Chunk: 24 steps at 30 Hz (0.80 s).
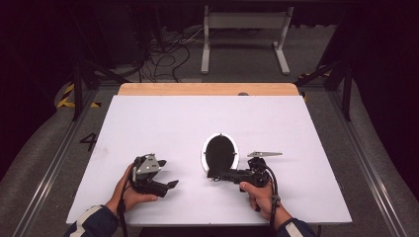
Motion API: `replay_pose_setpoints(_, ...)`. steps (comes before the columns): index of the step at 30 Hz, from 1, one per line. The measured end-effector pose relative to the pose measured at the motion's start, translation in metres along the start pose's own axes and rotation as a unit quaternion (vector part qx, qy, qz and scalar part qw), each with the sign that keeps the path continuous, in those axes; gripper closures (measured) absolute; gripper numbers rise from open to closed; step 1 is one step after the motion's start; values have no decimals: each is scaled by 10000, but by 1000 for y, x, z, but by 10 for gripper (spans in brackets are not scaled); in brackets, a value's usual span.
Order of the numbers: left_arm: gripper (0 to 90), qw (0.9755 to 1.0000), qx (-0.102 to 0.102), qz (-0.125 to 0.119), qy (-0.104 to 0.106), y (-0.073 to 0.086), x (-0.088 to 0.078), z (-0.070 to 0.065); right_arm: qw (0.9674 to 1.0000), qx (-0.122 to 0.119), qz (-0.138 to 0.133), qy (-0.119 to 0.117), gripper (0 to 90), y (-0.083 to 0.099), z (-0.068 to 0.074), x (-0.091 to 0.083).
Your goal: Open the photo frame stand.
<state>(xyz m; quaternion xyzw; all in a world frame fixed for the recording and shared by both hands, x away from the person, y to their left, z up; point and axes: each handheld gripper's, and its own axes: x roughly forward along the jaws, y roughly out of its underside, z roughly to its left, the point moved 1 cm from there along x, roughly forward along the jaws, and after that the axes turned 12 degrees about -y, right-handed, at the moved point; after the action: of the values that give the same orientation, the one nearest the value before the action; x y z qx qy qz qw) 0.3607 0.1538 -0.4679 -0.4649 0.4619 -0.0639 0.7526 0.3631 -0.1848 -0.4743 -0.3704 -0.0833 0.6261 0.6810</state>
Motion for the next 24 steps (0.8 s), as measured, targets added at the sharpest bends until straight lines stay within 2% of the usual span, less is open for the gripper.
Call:
replay_pose_setpoints(5, 173, 9998, 166, 82, 93, -12, 16, -5, 9984, 458, -208, -268, 591, -5, -4, 1)
replay_pose_setpoints(8, 173, 9997, 213, 57, 129, -20, 23, -7, 9973, 594, -306, -318, 573, -8, -6, 2)
replay_pose_setpoints(10, 173, 9993, 344, 91, 133, -25, 29, -7, 9964, 689, -320, -363, 575, -10, -8, 3)
replay_pose_setpoints(11, 174, 9993, 327, 59, 161, -26, 30, -6, 9962, 725, -356, -336, 593, -11, -10, 4)
replay_pose_setpoints(13, 177, 9996, 168, 46, 227, -30, 34, -4, 9962, 726, -363, -303, 604, -11, -10, 5)
replay_pose_setpoints(15, 178, 9996, 138, 55, 235, -32, 38, -2, 9963, 727, -340, -310, 622, -13, -11, 5)
replay_pose_setpoints(18, 187, 9993, 56, 100, 353, -35, 46, 0, 9970, 628, -299, -333, 642, -14, -13, 5)
replay_pose_setpoints(20, 184, 9990, -21, 96, 438, -39, 52, 3, 9981, 444, -252, -347, 645, -15, -12, 5)
replay_pose_setpoints(22, 178, 9988, -133, 71, 468, -44, 57, 7, 9995, 25, -156, -273, 647, -15, -8, 7)
replay_pose_setpoints(24, 178, 9975, -361, 72, 611, -49, 62, 12, 9993, -282, -92, -230, 649, -16, -5, 8)
